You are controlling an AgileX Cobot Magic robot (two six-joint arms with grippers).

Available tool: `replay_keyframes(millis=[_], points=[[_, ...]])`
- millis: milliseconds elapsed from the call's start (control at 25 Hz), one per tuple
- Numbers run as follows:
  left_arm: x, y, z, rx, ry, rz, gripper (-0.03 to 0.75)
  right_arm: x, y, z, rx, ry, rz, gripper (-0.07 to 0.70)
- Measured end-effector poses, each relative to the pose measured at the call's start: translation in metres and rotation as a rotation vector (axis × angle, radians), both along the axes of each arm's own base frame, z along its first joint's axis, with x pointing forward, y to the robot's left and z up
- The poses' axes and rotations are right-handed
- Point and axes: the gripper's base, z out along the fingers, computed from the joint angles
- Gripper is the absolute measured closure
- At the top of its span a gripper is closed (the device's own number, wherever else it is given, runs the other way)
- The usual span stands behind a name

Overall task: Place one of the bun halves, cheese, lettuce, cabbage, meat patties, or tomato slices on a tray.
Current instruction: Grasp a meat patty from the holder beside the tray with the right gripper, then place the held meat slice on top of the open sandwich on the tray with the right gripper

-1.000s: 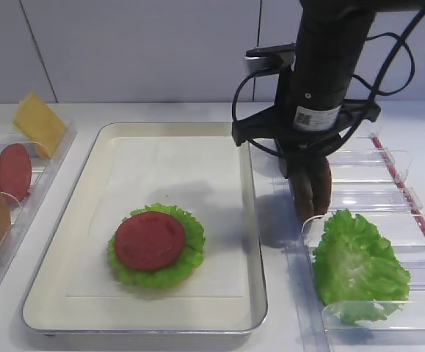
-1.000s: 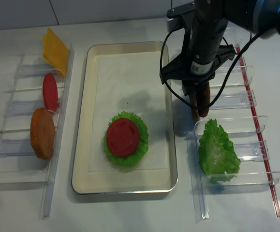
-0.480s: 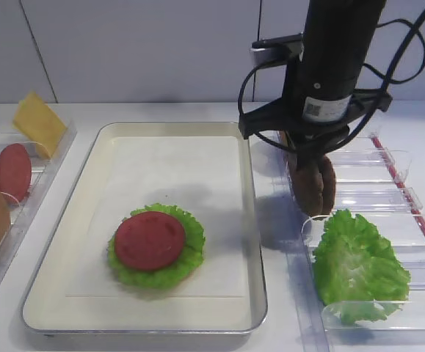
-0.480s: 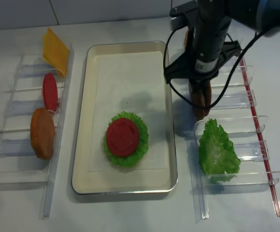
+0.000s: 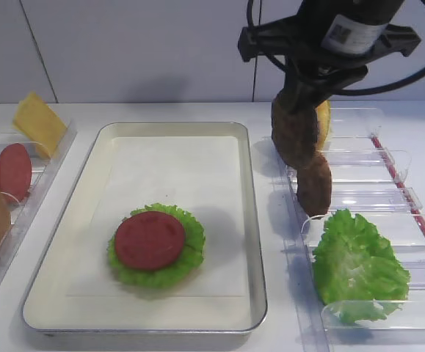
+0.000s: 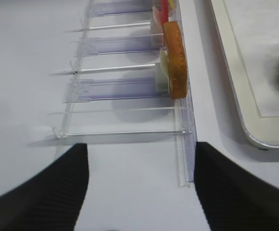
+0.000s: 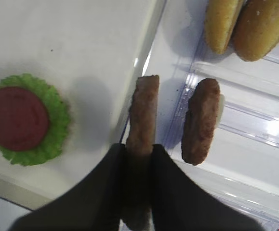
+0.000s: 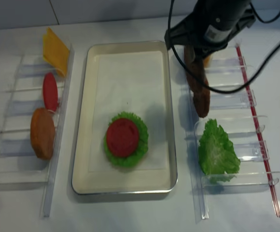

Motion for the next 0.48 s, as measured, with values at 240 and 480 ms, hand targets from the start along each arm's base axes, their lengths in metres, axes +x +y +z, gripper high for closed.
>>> replay_keyframes(millis=[240, 480], points=[[0.000, 0.000, 0.000, 0.000, 0.000, 0.000, 0.259, -0.023, -0.003, 0.028, 0.080, -0.049, 0.048, 0.485], [0.000, 0.000, 0.000, -0.004, -0.001, 0.003, 0.259, -0.061, 0.001, 0.038, 0.135, -0.107, 0.119, 0.485]])
